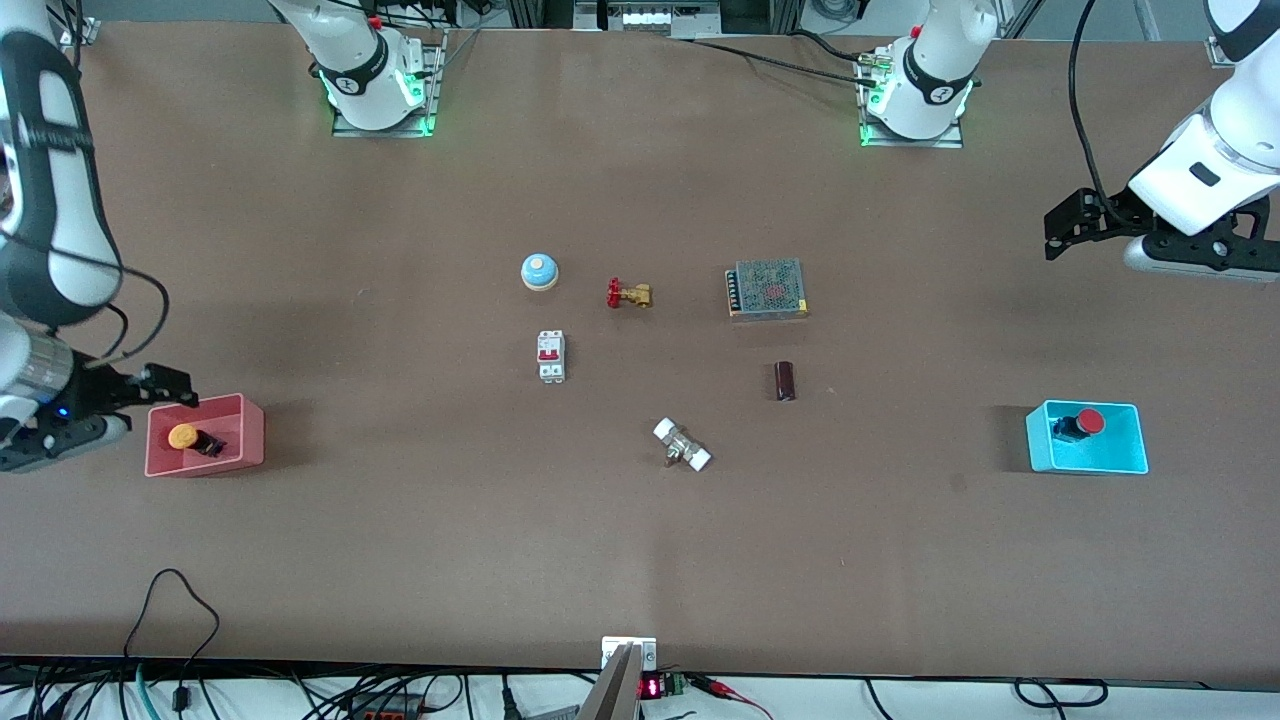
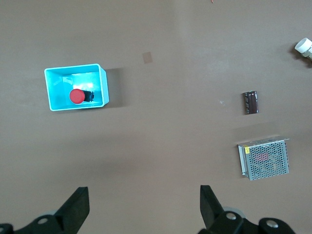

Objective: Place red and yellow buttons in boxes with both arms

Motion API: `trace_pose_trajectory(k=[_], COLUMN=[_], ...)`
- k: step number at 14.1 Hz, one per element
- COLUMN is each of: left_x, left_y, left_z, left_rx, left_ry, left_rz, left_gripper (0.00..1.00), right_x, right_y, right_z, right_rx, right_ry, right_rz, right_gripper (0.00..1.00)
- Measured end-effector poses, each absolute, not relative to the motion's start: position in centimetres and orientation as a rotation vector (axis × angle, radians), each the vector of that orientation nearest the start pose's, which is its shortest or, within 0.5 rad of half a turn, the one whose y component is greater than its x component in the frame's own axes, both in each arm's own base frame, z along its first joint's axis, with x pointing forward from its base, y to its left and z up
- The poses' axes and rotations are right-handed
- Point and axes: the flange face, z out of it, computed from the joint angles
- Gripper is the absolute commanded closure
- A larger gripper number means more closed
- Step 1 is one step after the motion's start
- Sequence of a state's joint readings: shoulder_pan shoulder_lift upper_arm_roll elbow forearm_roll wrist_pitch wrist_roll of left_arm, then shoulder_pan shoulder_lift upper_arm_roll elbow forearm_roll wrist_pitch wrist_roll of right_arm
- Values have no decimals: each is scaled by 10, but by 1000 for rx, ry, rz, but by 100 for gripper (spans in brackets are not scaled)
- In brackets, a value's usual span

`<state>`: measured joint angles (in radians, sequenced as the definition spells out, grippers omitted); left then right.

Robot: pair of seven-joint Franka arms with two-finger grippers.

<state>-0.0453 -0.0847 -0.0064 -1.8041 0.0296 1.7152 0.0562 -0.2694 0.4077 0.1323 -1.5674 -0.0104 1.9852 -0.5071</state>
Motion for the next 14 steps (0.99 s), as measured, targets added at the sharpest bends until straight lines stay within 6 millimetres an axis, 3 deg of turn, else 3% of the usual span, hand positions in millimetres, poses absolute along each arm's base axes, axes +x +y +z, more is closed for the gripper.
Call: trace_pose_trajectory(k=[4,6,10,14], left_x=[534,535,534,534], left_y=[-27,-27,-27,-27], left_z=[573,575,577,577], left_rx=[-3107,-3107,-3107,-3107], left_ry=[176,177,174,174], left_rz=[6,-3,8,10], left_gripper=[0,0,0,0], right_x=[635,614,574,570], right_y=[-35,-10,-2,6], right_z=[523,559,596,596], right_rx=[-3089,-3116,-3136,-3136], right_ry=[-541,-394,-287,-304], right_rz=[-116,-99,38,53], right_gripper=[0,0,0,0])
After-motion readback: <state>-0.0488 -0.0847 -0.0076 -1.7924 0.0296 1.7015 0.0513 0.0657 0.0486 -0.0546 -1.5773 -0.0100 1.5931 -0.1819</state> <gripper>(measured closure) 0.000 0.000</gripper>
